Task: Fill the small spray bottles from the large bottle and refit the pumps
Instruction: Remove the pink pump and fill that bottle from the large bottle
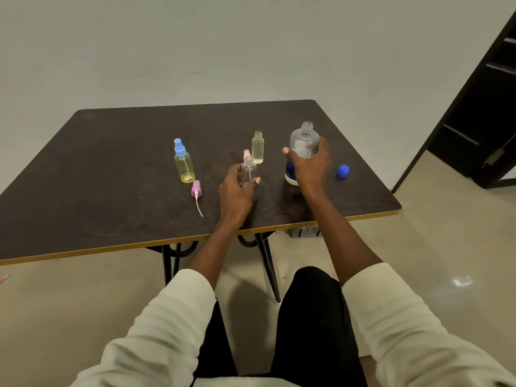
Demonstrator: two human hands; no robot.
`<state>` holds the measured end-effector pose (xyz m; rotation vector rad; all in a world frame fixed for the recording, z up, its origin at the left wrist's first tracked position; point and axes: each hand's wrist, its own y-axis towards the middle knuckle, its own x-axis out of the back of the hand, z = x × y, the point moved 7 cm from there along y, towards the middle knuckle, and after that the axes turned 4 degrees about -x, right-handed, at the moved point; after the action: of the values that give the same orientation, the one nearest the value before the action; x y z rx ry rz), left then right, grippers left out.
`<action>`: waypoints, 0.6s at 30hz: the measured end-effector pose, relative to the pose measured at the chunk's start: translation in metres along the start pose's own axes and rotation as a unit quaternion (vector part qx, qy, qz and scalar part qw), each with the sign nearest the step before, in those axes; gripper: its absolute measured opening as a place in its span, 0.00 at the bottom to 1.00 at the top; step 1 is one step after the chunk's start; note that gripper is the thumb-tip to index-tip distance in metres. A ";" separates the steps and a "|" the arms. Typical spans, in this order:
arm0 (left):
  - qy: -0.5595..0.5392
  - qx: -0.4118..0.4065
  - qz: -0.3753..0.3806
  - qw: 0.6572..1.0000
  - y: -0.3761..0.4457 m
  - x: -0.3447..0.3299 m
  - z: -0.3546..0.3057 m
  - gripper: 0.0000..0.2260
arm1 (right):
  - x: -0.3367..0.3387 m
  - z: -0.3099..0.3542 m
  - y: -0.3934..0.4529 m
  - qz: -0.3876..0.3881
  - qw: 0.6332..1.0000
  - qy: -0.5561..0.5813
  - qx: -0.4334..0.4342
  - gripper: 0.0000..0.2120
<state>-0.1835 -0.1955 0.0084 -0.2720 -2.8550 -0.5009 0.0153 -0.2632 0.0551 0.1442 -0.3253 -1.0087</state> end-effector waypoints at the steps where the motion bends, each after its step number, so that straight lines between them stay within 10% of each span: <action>1: 0.002 -0.001 0.001 1.000 0.000 0.000 0.000 0.19 | 0.000 0.001 0.000 0.006 1.000 -0.003 0.000 0.31; 18: -0.030 -0.016 -0.001 0.999 0.000 0.002 0.001 0.19 | -0.037 0.039 -0.018 0.233 0.937 -0.202 0.167 0.36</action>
<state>-0.1854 -0.1948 0.0074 -0.2950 -2.9085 -0.5476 -0.0307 -0.2399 0.0793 0.1560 -0.8659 -0.4953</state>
